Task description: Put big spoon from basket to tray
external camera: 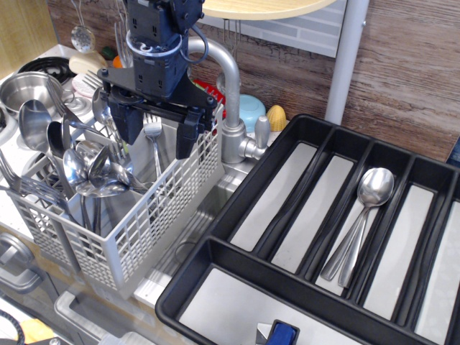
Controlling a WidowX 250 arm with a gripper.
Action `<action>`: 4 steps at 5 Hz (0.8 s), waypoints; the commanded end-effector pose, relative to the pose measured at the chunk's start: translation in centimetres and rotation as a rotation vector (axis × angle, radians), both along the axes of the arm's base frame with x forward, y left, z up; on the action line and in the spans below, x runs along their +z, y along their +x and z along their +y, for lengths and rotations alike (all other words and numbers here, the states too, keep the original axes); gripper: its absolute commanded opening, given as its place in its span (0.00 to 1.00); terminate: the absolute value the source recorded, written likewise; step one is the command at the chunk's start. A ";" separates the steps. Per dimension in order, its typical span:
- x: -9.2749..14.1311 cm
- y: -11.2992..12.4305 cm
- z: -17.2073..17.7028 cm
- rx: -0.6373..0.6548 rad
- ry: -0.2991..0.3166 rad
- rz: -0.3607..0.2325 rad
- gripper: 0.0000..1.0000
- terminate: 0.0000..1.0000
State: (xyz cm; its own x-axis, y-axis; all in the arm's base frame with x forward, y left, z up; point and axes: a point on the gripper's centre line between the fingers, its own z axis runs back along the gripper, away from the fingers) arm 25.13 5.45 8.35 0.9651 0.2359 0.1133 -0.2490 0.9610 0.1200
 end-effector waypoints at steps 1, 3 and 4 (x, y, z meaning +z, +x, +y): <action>0.0 0.0 0.0 0.000 0.000 0.000 1.00 0.00; -0.4 -1.8 0.2 -0.501 0.211 0.030 1.00 0.00; -1.2 -2.6 0.5 -0.755 0.258 0.052 1.00 0.00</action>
State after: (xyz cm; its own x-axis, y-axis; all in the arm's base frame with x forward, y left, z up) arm 21.93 6.10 5.48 0.7713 -0.6364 0.0128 0.5964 0.7295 0.3350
